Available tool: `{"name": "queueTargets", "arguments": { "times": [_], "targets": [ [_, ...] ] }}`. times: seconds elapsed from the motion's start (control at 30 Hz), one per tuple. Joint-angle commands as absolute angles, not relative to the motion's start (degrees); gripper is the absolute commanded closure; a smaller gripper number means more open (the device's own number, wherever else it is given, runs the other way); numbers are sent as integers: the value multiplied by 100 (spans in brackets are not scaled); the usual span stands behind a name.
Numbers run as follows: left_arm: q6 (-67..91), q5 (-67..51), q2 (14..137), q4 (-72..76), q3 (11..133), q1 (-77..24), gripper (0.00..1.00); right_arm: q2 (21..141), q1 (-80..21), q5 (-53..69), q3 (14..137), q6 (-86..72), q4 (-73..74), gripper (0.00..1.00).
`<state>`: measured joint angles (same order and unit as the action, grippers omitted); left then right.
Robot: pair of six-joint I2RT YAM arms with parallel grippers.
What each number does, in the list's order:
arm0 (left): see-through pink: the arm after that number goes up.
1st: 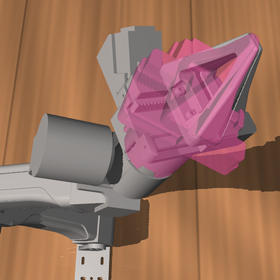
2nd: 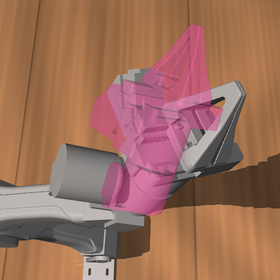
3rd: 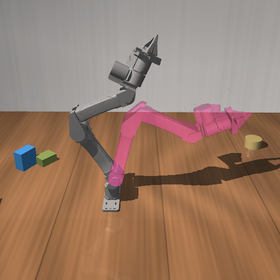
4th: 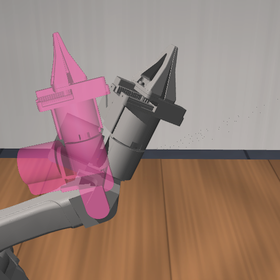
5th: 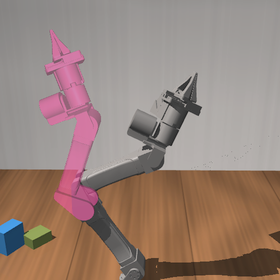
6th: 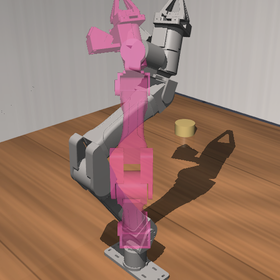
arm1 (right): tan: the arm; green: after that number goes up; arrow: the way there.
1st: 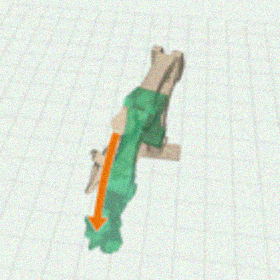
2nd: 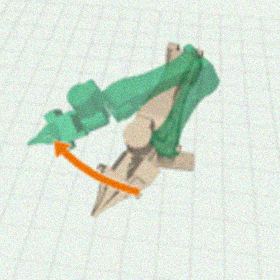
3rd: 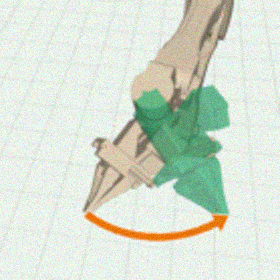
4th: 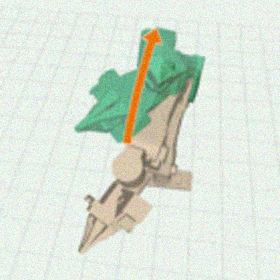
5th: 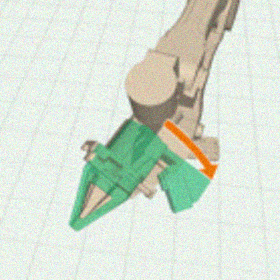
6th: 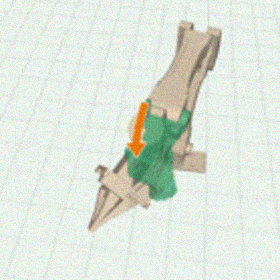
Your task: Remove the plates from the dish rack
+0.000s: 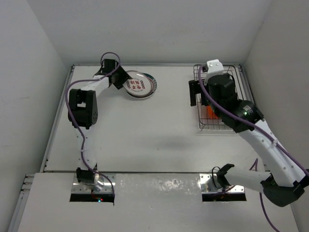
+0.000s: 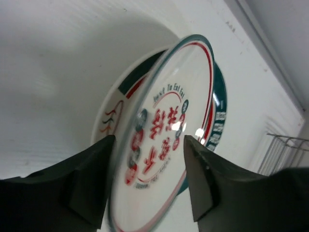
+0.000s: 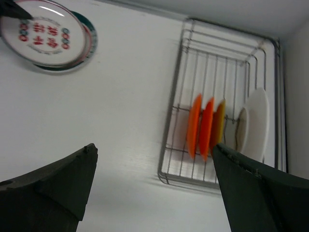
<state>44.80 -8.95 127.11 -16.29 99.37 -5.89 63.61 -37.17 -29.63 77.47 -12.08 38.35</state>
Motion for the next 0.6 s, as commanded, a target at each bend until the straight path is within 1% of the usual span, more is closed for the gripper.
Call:
{"name": "queueTargets", "arguments": {
  "times": [0.0, 0.03, 0.1, 0.17, 0.2, 0.33, 0.43, 0.5, 0.57],
  "targets": [
    [4500, -1160, 12647, -1353, 10336, -589, 43, 6574, -3192, -3174, 7962, -1985, 4894, 1],
    [4509, -1195, 12630, -1354, 10301, -606, 29, 6713, -2834, -2894, 8015, -2091, 5009, 1],
    [4421, -1204, 12595, -1581, 10309, -676, 20, 6872, -2454, -2629, 8173, -2188, 5369, 1],
    [4159, -1082, 12577, -2097, 10501, -851, 5, 7118, -1850, -1945, 8305, -2145, 5510, 1],
    [4053, -794, 12603, -2379, 10651, -922, 0, 7180, -1680, -1751, 8332, -2084, 5511, 1],
    [3780, -168, 12876, -4029, 11398, -1169, 0, 7417, -880, -1311, 8437, -1846, 5449, 1],
    [3718, 490, 12859, -4569, 11391, -1178, 0, 7549, -476, -1160, 8516, -1540, 5458, 2],
    [3560, 781, 12788, -4895, 11373, -1169, 0, 7585, -282, -994, 8517, -1293, 5309, 8],
    [3358, 739, 12805, -5114, 11382, -1134, 0, 7620, -124, -906, 8517, -1231, 5203, 12]
  ]
}}
